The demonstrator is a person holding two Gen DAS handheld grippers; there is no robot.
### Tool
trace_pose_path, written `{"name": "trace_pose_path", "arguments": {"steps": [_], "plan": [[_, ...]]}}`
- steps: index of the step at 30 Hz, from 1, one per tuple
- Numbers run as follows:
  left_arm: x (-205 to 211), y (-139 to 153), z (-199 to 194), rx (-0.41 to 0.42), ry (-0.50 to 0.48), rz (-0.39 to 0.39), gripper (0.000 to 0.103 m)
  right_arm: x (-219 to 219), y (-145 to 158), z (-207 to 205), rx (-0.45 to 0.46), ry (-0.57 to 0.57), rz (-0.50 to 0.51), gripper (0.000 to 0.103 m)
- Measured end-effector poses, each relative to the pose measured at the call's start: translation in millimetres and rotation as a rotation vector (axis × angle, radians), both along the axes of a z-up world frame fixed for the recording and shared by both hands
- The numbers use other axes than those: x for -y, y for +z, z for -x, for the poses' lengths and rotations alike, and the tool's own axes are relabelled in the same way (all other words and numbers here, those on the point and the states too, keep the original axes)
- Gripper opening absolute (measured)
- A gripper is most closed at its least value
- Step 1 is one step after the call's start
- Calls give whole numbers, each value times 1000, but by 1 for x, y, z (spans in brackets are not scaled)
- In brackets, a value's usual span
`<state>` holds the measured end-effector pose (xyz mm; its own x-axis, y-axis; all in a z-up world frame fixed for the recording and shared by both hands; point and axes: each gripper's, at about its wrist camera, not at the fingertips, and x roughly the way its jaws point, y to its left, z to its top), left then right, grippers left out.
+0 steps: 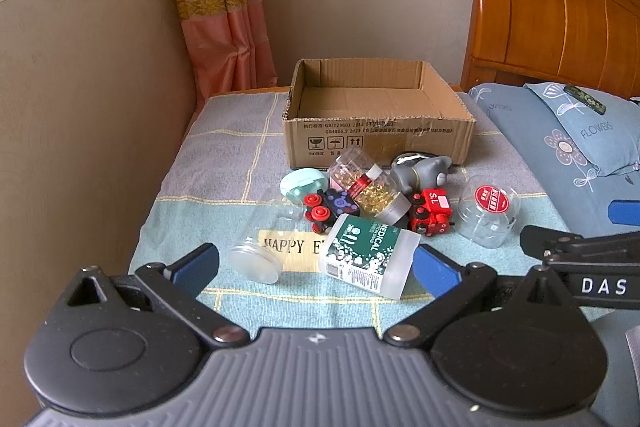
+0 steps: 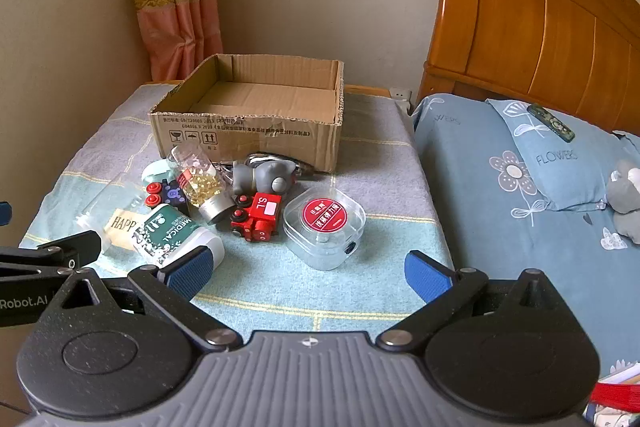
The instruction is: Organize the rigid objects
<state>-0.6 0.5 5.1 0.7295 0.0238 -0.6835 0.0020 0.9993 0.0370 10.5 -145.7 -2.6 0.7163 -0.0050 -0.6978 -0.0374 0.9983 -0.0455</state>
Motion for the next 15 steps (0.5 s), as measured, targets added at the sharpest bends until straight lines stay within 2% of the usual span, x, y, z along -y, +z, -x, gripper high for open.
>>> {"name": "trace_pose_path", "arguments": {"steps": [15], "plan": [[0,2,0,3,-3,9,102,0,3,2,5,-3,5,103]]}}
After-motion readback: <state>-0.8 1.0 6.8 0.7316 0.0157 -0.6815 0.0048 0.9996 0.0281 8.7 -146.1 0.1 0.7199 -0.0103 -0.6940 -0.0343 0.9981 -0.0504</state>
